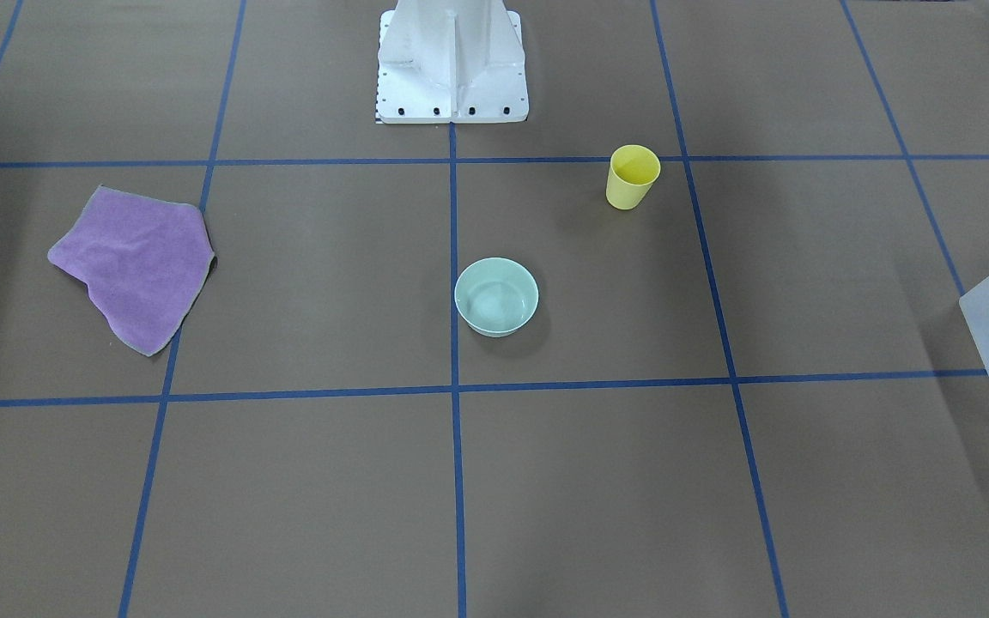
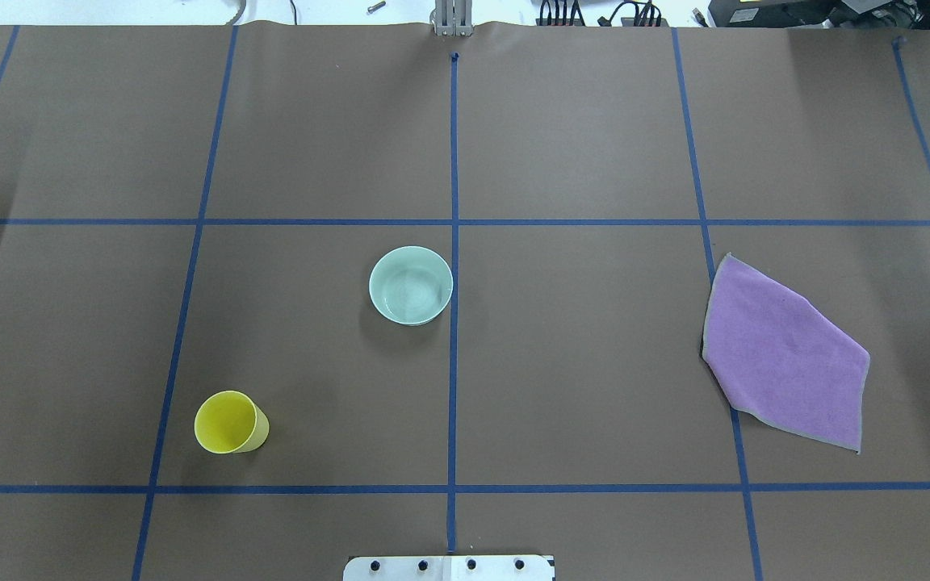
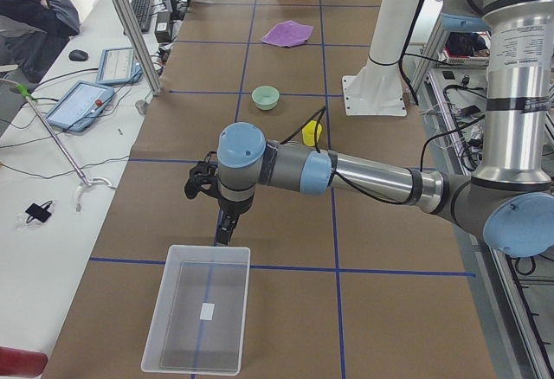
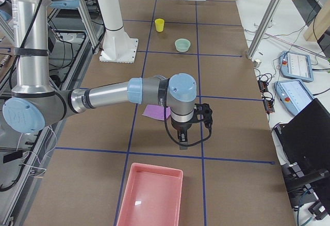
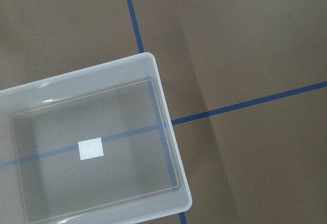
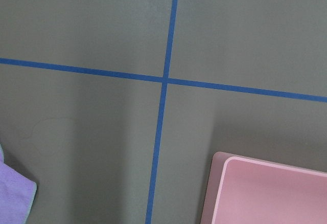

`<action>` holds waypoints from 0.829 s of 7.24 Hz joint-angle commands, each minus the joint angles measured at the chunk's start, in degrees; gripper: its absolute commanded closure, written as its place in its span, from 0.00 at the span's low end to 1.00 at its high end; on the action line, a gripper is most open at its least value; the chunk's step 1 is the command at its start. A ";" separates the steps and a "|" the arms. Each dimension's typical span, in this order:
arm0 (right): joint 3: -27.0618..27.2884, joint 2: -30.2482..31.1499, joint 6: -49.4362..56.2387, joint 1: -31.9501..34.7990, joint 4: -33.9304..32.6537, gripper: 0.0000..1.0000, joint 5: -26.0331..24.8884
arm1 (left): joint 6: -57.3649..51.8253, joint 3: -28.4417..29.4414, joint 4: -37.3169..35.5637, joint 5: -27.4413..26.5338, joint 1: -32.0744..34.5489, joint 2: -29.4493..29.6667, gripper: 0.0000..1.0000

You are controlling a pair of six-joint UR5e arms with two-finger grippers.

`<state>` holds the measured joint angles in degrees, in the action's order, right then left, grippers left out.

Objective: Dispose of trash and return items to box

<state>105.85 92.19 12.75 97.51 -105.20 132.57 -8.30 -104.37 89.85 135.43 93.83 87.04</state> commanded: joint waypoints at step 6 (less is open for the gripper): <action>1.01 -0.87 -2.90 -0.39 0.09 0.00 1.45 | -0.14 -3.81 0.42 0.27 -0.14 -3.01 0.01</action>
<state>106.18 91.15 9.91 97.12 -105.17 133.44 -8.45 -107.46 90.17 135.71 93.75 83.81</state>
